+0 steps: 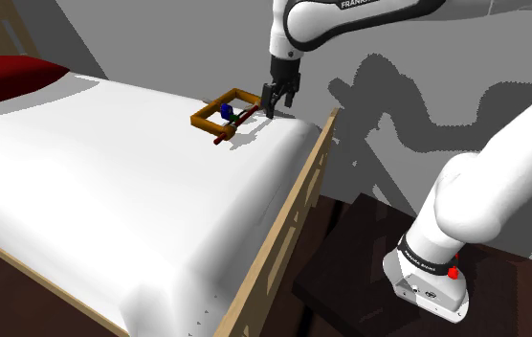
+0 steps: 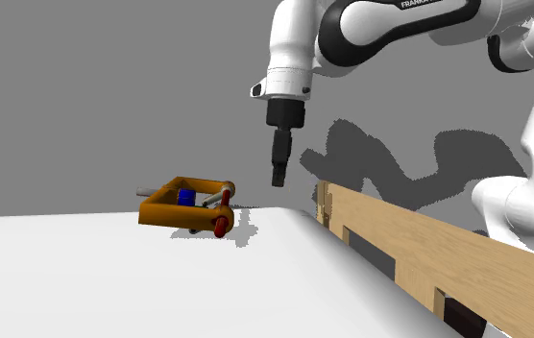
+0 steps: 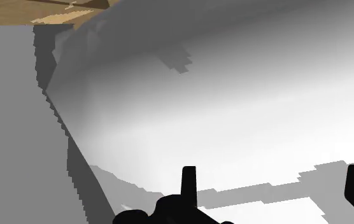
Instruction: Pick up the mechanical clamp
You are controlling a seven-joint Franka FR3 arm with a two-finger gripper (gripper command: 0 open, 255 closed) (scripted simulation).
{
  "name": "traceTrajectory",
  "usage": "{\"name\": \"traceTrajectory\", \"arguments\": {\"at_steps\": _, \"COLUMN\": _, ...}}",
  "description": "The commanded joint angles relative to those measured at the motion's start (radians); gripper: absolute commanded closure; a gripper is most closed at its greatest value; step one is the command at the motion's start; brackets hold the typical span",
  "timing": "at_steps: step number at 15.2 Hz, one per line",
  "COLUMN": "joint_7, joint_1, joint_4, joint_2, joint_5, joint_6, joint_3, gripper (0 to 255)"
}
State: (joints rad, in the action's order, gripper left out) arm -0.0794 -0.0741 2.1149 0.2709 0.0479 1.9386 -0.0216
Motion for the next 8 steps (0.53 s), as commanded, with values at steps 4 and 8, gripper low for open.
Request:
{"name": "traceTrajectory", "arguments": {"at_steps": 4, "joint_7": 0.012, "joint_1": -0.01, "joint_4": -0.137, "joint_2": -0.154, "joint_5": 0.024, "joint_6": 0.081, "joint_3": -0.015, "gripper": 0}}
{"name": "traceTrajectory", "arguments": {"at_steps": 8, "joint_7": 0.018, "joint_1": -0.021, "joint_4": -0.266, "joint_2": -0.277, "joint_5": 0.047, "joint_6": 0.125, "joint_3": -0.028, "gripper": 0}}
